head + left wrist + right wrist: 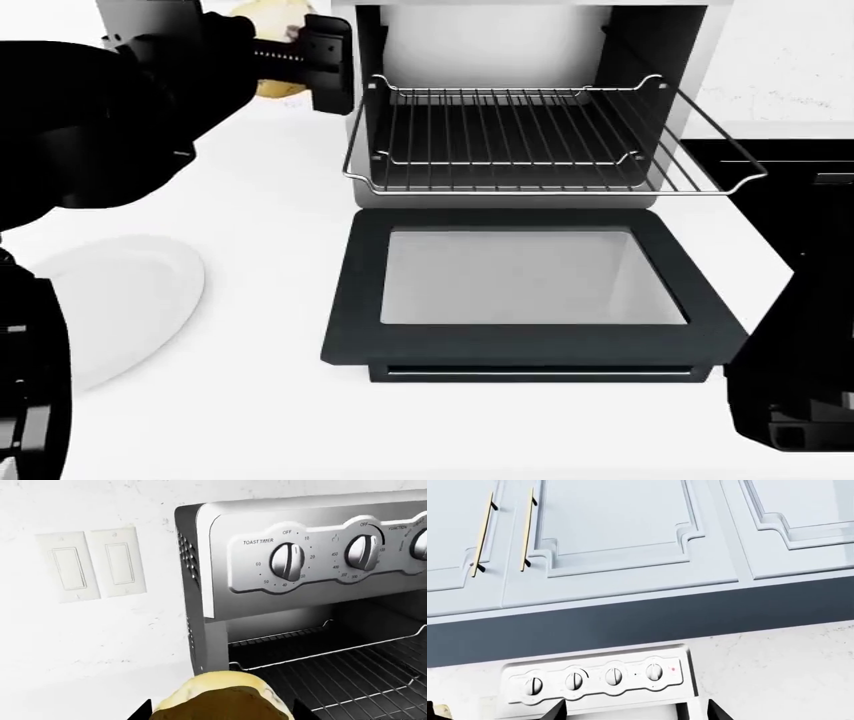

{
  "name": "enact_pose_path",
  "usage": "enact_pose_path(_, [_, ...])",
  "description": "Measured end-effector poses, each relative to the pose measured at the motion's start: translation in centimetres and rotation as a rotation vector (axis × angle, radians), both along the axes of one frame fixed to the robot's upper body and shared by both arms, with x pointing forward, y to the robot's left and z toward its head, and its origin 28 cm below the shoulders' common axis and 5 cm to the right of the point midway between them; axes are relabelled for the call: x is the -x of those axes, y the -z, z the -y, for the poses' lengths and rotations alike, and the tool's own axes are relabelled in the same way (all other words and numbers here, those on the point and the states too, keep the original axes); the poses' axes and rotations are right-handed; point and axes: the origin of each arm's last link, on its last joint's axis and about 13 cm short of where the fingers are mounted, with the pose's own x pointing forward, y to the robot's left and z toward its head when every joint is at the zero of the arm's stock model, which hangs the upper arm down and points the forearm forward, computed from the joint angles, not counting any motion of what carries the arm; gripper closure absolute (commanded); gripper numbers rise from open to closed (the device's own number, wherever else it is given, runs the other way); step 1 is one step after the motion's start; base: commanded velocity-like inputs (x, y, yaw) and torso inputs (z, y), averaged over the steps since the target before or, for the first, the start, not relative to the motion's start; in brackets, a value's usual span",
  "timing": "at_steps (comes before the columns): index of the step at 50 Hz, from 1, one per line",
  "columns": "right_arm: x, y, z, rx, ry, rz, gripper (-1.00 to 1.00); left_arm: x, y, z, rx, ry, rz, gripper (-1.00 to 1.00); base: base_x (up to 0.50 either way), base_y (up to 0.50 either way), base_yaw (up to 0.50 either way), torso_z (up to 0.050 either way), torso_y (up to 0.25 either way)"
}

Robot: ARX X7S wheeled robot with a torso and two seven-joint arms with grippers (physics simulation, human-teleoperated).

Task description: Place the scone on the top rack of the toaster oven.

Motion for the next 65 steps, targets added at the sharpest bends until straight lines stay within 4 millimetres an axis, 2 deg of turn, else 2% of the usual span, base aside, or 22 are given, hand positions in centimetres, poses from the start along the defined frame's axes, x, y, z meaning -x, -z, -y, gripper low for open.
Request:
enact_pose_path(44, [-0.1, -0.1, -0.1, -0.006, -0.011, 0.002, -1.00, 1.4, -0.9, 4.2, -0.062, 0.186, 0.030, 1.00, 0.00, 0.00, 0.00, 0.000, 0.000])
enact_pose_path(65, [0.0, -0.1, 0.1, -0.005, -0.015, 0.005, -1.00, 1.3, -0.8, 5.9, -0.088, 0.254, 0.042, 1.00, 0.00, 0.00, 0.00, 0.000, 0.000])
